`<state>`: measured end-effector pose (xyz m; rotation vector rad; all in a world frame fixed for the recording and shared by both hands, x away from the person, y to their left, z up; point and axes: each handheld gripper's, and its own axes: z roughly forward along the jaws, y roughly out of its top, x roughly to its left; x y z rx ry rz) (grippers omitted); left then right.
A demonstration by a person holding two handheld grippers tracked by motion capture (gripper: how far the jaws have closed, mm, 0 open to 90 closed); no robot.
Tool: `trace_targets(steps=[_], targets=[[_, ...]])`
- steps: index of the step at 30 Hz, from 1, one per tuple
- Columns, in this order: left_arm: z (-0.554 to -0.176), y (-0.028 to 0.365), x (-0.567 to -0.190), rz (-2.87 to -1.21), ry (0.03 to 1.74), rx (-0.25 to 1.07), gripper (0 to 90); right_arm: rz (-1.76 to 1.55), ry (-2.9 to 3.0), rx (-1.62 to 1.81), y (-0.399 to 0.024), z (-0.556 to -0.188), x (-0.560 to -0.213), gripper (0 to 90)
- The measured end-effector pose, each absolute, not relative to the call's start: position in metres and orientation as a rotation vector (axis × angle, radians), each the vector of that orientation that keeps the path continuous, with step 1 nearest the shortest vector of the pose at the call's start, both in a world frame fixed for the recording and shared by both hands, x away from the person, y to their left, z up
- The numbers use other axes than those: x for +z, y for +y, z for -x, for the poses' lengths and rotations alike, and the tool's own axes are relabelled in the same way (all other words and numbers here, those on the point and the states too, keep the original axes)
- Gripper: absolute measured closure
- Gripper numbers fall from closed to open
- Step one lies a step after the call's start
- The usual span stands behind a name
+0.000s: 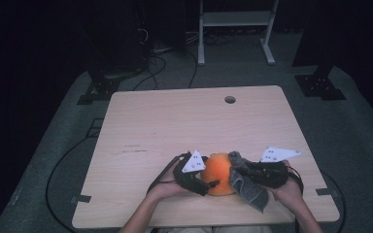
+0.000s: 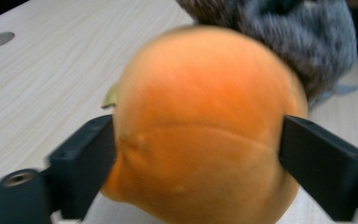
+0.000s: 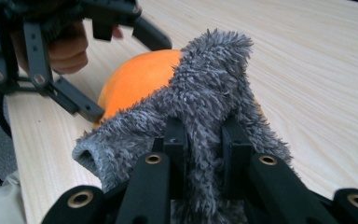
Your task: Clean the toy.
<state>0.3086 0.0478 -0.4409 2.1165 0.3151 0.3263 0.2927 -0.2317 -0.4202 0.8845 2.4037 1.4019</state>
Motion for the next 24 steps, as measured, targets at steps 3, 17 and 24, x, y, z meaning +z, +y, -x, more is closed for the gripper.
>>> trace_targets(steps=[3,17,24], targets=[[-0.306,0.045,-0.439,-2.139,0.306,0.348,21.2,-0.985,2.403,1.394,-0.245,-0.303,-0.429,75.1],[-0.302,0.047,-0.440,-2.143,0.279,0.360,21.4,-0.996,2.429,1.400,-0.250,-0.303,-0.429,74.3],[-0.302,0.047,-0.441,-2.139,0.277,0.367,20.4,-0.956,2.400,1.405,-0.251,-0.295,-0.416,74.8]])
